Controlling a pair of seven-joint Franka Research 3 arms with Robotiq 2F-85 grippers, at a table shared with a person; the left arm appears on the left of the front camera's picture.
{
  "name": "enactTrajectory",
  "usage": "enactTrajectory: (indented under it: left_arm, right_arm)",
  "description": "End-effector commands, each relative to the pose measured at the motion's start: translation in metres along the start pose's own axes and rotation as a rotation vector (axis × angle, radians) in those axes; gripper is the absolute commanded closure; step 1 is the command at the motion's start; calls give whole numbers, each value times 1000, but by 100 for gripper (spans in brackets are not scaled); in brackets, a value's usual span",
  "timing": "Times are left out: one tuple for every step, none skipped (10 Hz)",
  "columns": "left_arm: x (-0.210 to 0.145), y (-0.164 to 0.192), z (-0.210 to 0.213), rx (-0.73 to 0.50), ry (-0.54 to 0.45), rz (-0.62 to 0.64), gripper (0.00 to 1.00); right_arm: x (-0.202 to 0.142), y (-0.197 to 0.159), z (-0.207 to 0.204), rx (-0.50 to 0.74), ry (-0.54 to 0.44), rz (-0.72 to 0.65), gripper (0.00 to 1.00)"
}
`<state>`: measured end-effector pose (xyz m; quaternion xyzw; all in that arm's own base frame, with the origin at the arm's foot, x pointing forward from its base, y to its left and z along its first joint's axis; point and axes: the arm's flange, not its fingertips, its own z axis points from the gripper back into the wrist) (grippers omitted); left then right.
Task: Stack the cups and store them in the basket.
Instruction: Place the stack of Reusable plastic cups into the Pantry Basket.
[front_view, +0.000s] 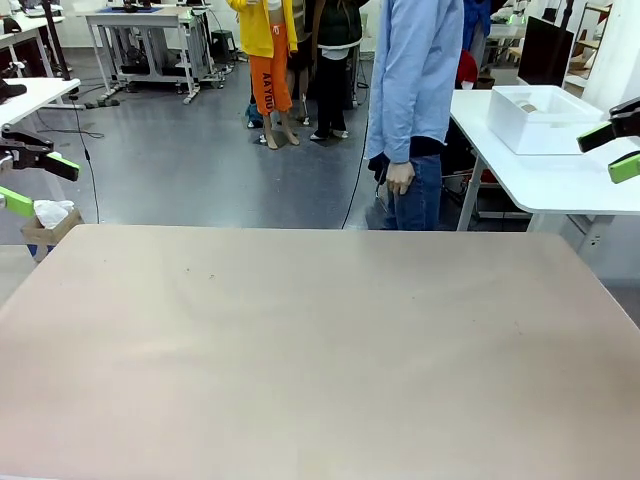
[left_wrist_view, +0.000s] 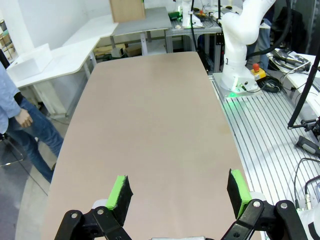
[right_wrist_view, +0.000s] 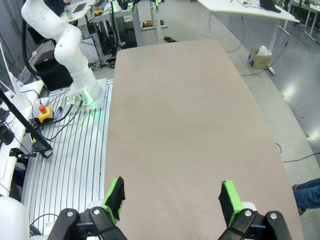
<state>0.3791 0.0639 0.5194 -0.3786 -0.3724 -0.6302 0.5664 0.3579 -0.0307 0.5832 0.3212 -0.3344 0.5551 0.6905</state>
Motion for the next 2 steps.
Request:
enactTrajectory:
  left_arm:
    - [3,-1,1,-7,-1,10,0]
    - [3,-1,1,-7,-1,10,0]
  right_arm:
    - [1,-2,1,1,-24,20,0]
    - [1,-2,1,1,-24,20,0]
